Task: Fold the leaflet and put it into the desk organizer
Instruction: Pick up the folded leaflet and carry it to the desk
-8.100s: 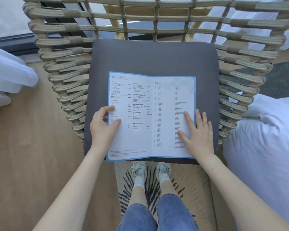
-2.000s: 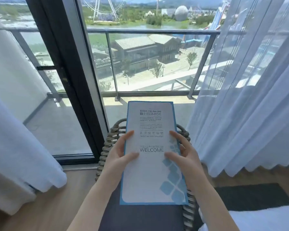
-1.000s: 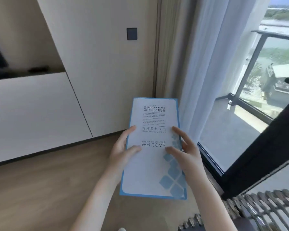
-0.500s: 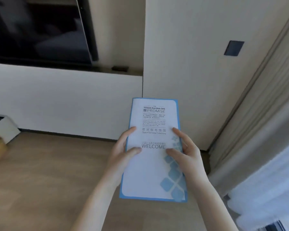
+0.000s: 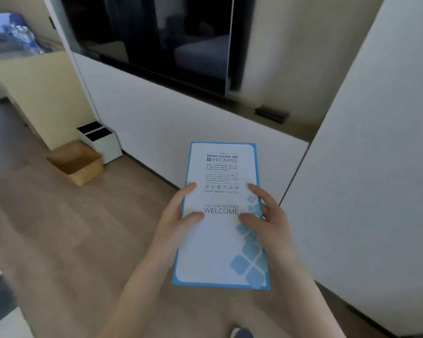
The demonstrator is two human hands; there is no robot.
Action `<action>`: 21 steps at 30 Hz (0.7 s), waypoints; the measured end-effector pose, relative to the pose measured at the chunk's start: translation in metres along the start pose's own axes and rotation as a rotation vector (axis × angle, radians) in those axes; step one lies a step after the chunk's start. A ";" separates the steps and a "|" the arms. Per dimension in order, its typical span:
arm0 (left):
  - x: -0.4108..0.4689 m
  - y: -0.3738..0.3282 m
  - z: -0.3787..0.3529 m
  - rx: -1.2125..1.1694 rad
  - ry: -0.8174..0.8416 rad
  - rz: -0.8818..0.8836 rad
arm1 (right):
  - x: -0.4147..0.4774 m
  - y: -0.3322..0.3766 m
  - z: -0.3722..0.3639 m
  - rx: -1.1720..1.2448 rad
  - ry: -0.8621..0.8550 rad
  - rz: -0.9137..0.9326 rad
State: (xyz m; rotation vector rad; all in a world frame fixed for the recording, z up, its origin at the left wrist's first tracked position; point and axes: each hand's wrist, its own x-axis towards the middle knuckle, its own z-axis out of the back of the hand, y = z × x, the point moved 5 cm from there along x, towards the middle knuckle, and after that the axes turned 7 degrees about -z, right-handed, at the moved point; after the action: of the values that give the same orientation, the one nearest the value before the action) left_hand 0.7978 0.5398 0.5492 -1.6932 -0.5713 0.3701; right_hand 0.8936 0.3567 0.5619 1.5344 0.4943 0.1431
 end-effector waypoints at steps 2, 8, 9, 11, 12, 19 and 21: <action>0.030 -0.001 -0.002 0.014 -0.076 -0.022 | 0.044 0.016 -0.005 -0.026 0.067 -0.015; 0.090 -0.001 0.035 -0.012 -0.317 -0.016 | 0.147 0.042 -0.071 -0.069 0.328 -0.064; 0.097 0.000 0.047 -0.012 -0.361 -0.012 | 0.161 0.041 -0.087 -0.080 0.369 -0.076; 0.112 0.003 0.074 -0.008 -0.443 -0.018 | 0.188 0.036 -0.124 -0.095 0.446 -0.101; 0.120 0.004 0.088 -0.008 -0.479 -0.021 | 0.201 0.034 -0.143 -0.102 0.484 -0.111; 0.199 0.005 0.208 0.001 -0.644 -0.066 | 0.289 0.032 -0.299 -0.135 0.667 -0.106; 0.227 -0.005 0.245 -0.001 -0.667 -0.091 | 0.312 0.040 -0.346 -0.150 0.699 -0.092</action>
State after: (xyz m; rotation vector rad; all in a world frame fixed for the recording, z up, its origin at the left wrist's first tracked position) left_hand 0.8530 0.8679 0.5205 -1.5203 -1.1268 0.8794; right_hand 1.0457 0.7987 0.5468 1.2853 1.0767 0.6421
